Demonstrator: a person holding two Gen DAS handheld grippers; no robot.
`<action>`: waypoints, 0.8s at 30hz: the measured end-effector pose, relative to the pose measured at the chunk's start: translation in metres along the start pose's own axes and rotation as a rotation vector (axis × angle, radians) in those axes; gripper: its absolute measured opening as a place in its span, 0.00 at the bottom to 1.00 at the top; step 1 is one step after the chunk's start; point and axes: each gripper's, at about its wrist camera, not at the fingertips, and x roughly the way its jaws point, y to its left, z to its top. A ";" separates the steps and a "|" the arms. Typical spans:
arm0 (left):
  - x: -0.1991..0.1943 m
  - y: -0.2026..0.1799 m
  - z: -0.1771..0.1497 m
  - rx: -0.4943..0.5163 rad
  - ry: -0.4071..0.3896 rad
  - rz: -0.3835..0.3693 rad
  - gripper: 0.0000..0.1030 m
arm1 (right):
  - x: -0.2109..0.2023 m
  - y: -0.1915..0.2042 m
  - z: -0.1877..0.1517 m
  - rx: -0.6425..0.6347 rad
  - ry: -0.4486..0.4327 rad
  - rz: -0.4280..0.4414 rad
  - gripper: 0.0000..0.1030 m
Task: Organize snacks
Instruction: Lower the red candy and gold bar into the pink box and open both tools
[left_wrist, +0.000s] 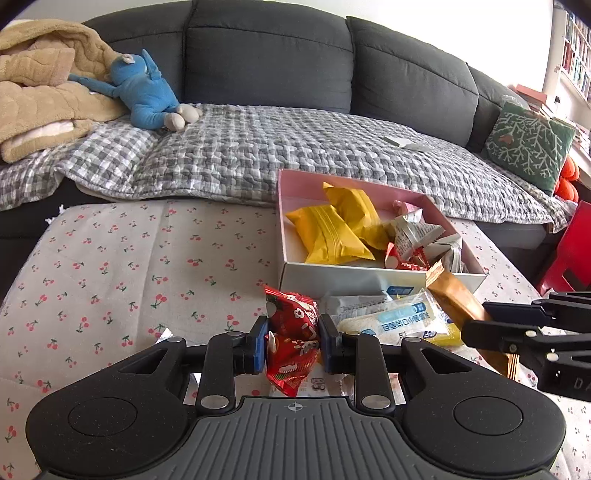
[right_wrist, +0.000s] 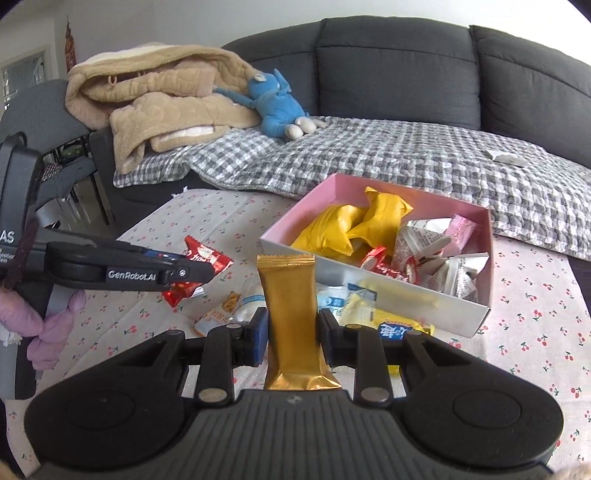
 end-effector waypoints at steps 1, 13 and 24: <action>0.000 -0.002 0.002 0.002 -0.001 -0.001 0.25 | 0.000 -0.004 0.002 0.017 -0.006 -0.004 0.25; 0.016 -0.041 0.033 0.046 -0.018 -0.001 0.25 | -0.005 -0.055 0.017 0.210 -0.056 -0.049 0.25; 0.057 -0.068 0.069 0.001 -0.021 -0.033 0.25 | -0.001 -0.116 0.016 0.427 -0.089 -0.085 0.25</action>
